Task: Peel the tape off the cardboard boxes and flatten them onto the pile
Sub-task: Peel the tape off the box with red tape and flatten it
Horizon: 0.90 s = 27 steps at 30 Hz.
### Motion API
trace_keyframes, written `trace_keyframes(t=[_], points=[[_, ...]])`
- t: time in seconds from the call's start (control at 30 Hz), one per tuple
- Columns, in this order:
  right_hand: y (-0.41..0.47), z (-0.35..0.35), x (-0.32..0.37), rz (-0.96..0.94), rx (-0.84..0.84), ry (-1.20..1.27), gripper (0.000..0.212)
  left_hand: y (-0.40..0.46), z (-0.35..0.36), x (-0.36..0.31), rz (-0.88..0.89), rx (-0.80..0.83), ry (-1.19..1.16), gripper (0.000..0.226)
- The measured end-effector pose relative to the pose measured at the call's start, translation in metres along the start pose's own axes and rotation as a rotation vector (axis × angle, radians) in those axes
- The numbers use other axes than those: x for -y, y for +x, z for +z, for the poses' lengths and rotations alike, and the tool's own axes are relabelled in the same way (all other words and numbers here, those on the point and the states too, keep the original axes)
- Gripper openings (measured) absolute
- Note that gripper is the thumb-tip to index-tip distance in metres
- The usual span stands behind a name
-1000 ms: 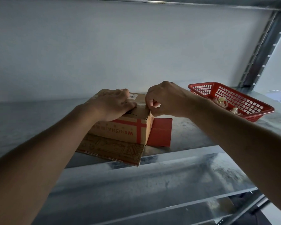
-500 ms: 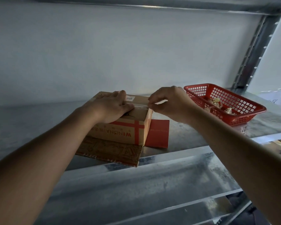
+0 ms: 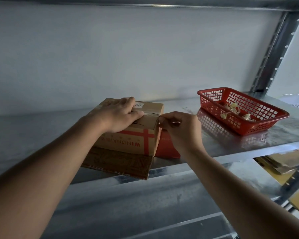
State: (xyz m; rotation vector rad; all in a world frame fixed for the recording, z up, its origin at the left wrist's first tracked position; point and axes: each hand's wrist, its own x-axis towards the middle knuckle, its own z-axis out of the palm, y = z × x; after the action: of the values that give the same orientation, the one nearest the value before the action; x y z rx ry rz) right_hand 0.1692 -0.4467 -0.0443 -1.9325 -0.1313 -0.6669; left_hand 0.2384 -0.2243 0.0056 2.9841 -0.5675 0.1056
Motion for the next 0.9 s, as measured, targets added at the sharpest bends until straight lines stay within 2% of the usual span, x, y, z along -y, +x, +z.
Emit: trace_keyframes(t=[0.23, 0.4, 0.63, 0.73, 0.8, 0.9], points=[[0.001, 0.001, 0.008, -0.094, 0.007, -0.154, 0.014, -0.001, -0.001, -0.002, 0.003, 0.017, -0.019, 0.042], [-0.003, -0.001, 0.005, -0.115, 0.015, -0.147, 0.015, -0.002, -0.001, 0.000, 0.000, 0.018, -0.001, 0.062], [-0.001, -0.003, 0.008, -0.145, 0.028, -0.211, 0.014, 0.001, 0.002, 0.002, 0.008, -0.004, -0.018, 0.056], [0.009, -0.014, 0.014, -0.137, 0.128, -0.194, 0.007, 0.001, 0.001, 0.001, 0.000, -0.022, -0.029, 0.053], [0.019, -0.023, 0.024, -0.206, 0.220, -0.256, 0.011, 0.001, 0.001, 0.000, -0.004, -0.024, -0.017, 0.054], [0.040, -0.029, 0.045, -0.344, 0.407, -0.467, 0.013, 0.000, 0.000, 0.000, 0.035, 0.019, 0.065, 0.077]])
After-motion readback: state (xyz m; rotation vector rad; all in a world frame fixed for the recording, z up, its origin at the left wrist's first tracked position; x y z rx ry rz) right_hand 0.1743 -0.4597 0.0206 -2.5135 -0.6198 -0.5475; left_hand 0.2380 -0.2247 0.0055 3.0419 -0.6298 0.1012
